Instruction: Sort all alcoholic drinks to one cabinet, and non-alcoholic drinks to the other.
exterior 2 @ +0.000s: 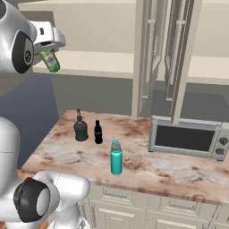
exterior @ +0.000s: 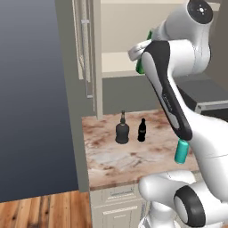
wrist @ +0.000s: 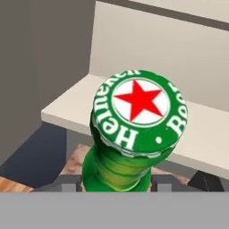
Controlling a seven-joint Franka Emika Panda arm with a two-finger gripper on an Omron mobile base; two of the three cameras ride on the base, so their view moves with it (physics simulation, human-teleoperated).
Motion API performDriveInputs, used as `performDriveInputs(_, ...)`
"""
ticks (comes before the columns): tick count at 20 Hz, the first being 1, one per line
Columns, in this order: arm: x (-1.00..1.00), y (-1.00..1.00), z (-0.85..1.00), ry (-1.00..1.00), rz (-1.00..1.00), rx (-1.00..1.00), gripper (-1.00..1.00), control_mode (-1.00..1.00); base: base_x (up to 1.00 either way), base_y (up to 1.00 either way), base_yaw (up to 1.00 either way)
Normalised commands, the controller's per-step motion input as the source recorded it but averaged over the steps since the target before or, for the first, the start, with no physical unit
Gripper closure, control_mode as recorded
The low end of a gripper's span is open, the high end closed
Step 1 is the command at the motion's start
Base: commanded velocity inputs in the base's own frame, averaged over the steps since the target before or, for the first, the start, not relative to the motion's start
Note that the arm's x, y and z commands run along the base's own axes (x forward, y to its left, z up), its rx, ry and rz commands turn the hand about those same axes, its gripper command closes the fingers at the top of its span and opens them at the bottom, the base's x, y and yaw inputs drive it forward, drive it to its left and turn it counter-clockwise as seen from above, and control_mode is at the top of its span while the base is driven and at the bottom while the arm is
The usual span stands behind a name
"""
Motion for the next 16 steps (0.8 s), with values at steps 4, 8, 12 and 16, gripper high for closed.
performDriveInputs(4, 0.83, -0.03, 0.00, 0.00, 0.00, 0.01, 1.00, -1.00, 0.00, 0.00, 0.00)
performDriveInputs(8, 0.88, 0.00, -0.01, 0.00, 0.00, 0.00, 1.00, -1.00, 0.00, 0.00, 0.00)
performDriveInputs(12, 0.80, 0.00, -0.24, 0.00, 0.00, 0.00, 1.00, -1.00, 0.00, 0.00, 0.00)
performDriveInputs(16, 0.67, 0.00, -0.38, 0.05, 0.00, 0.00, 1.00, -1.00, 0.00, 0.00, 0.00)
